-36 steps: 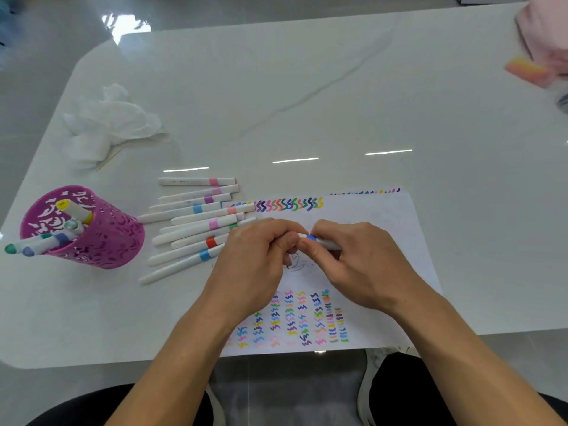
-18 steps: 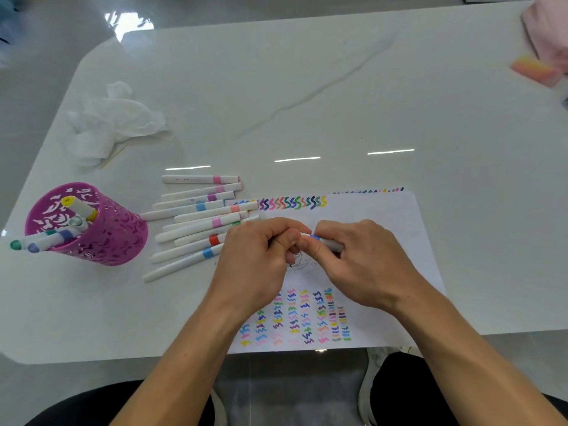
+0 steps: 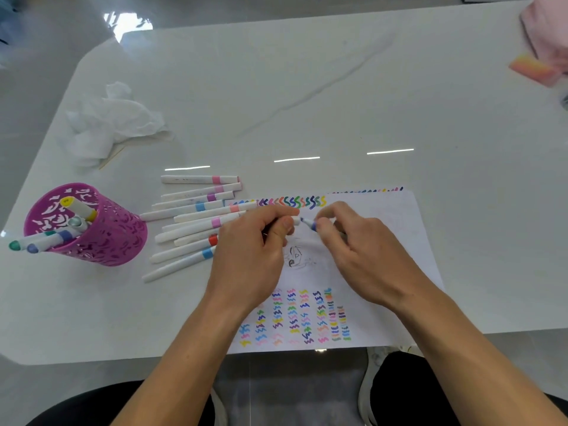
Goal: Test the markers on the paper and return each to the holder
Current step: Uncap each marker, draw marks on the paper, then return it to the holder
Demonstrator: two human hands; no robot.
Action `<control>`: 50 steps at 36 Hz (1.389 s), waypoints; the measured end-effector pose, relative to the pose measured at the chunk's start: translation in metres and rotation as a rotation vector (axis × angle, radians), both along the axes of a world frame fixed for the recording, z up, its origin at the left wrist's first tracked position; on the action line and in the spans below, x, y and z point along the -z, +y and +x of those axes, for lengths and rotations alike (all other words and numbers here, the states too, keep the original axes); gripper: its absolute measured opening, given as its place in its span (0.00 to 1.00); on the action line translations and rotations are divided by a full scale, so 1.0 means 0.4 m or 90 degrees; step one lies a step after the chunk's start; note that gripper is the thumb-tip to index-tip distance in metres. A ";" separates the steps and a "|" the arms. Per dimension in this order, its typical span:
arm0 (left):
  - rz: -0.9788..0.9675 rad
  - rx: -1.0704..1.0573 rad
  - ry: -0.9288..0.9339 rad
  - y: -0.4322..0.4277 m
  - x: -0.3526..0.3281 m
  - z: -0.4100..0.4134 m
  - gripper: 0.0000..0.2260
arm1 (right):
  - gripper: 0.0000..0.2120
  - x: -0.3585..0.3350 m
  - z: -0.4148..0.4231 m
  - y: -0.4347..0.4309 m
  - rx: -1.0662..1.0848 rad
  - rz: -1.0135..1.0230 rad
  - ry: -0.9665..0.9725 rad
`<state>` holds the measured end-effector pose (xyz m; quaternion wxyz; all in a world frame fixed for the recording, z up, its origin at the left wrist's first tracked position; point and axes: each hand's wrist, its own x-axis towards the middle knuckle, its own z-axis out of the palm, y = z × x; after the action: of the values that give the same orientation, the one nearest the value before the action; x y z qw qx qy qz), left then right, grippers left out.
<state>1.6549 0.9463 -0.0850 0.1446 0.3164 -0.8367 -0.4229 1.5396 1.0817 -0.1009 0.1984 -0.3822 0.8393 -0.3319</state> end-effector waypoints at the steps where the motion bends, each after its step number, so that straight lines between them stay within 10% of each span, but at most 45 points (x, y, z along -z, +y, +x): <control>1: -0.009 -0.017 0.001 -0.003 0.001 -0.001 0.10 | 0.06 0.001 -0.005 0.003 0.007 -0.014 -0.025; 16: -0.157 0.029 -0.091 0.011 0.011 0.003 0.11 | 0.18 0.003 -0.044 -0.006 0.198 -0.284 -0.309; 50: -0.216 0.087 -0.144 -0.012 0.041 -0.003 0.11 | 0.07 0.060 -0.056 -0.026 0.287 -0.306 -0.217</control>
<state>1.6539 0.9415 -0.1014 0.0717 0.2753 -0.9265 -0.2462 1.5170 1.0714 -0.1250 0.1621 -0.1624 0.7553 -0.6138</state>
